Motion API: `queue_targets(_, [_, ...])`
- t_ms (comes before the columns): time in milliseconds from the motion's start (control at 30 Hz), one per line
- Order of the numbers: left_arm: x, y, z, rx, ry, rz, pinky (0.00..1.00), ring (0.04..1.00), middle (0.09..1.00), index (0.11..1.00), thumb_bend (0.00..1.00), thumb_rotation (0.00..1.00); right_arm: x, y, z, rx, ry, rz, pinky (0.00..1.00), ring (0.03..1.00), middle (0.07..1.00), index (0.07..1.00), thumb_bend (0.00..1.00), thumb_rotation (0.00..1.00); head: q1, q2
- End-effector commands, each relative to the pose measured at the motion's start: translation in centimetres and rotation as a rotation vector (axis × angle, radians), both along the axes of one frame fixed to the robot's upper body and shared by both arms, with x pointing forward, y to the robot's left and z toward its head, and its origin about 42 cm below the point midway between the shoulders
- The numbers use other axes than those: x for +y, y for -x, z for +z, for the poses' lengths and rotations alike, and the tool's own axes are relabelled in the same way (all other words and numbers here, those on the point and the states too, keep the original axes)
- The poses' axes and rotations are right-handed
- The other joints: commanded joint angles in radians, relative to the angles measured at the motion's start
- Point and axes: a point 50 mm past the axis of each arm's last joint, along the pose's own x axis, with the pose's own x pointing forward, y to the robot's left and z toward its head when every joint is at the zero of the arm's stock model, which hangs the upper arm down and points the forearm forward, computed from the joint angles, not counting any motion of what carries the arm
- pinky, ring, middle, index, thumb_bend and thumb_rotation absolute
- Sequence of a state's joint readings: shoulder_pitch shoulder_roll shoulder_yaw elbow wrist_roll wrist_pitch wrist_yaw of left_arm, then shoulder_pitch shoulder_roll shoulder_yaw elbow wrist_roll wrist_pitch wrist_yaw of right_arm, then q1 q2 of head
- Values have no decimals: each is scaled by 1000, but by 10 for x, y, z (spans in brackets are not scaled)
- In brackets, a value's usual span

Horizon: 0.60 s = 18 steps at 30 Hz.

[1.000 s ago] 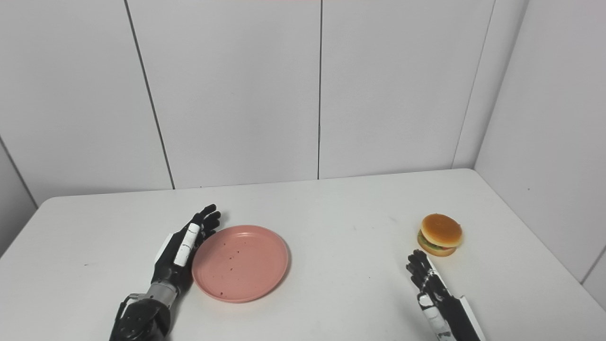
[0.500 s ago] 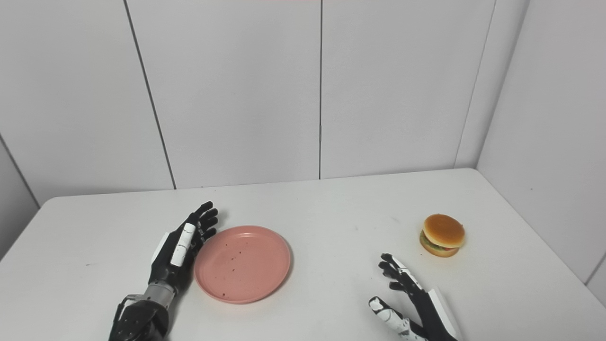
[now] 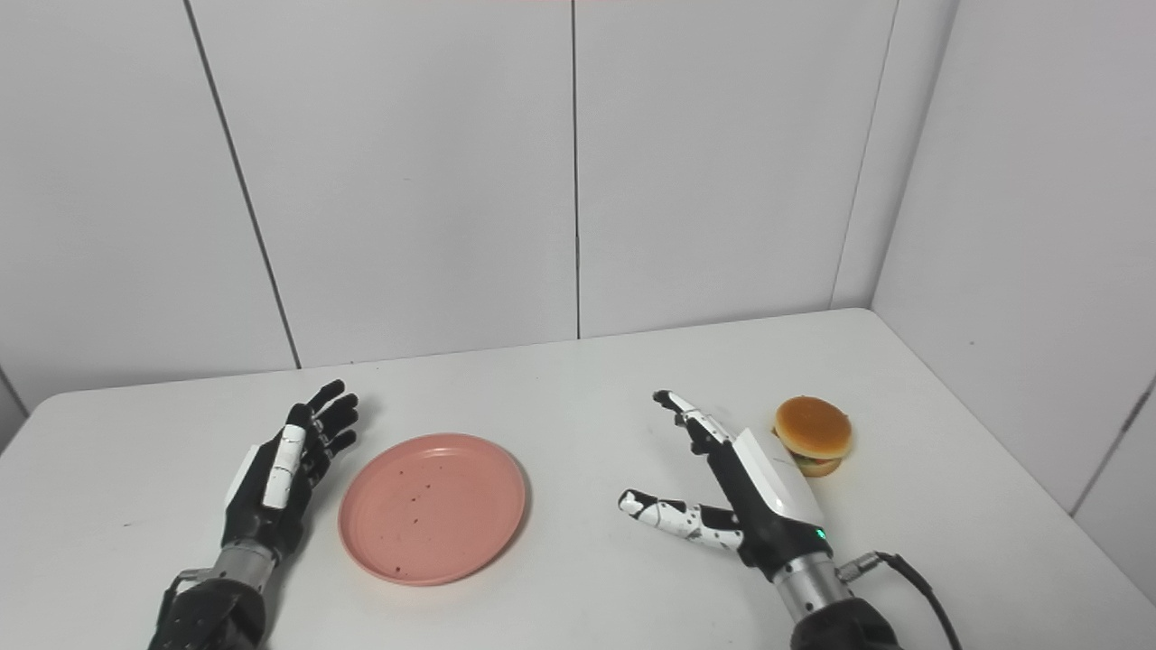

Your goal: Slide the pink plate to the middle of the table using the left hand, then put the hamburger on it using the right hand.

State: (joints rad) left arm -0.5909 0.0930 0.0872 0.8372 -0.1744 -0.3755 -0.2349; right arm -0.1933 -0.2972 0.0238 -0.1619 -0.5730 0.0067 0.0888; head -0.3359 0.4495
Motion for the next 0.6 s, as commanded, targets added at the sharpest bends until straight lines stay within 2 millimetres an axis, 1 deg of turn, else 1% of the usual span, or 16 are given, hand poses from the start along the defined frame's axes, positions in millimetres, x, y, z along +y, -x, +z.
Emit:
queue_targets(0, [13, 20, -32, 61, 10, 10, 889, 892, 850, 829, 884, 853, -2, -9, 32, -104, 60, -28, 678, 810, 864, 855, 757, 794, -10, -5])
queue_targets(67, [15, 20, -33, 63, 19, 10, 884, 890, 841, 822, 890, 844, -3, -11, 36, -115, 94, -55, 676, 807, 857, 847, 756, 791, -28, -14])
queue_targets(100, [16, 20, -34, 64, 22, 10, 880, 888, 835, 816, 889, 843, -4, -12, 38, -117, 108, -66, 693, 815, 860, 847, 758, 797, -28, -14])
queue_targets(233, [20, 20, -35, 61, 28, 9, 874, 883, 823, 811, 892, 840, -4, -13, 40, -109, 142, -112, 724, 830, 865, 850, 751, 808, -74, -36])
queue_targets(300, [22, 20, -37, 62, 40, 8, 873, 883, 816, 813, 902, 833, -2, -12, 39, -97, 158, -136, 763, 850, 871, 858, 742, 818, -87, -44])
queue_targets(433, [25, 19, -39, 66, 51, 7, 855, 874, 811, 807, 912, 818, 1, -12, 39, -90, 183, -178, 827, 861, 867, 860, 740, 814, -100, -49])
queue_targets(567, [27, 20, -39, 79, 66, 0, 879, 886, 805, 794, 900, 814, -1, -14, 39, -97, 212, -202, 860, 863, 871, 866, 742, 831, -95, -45])
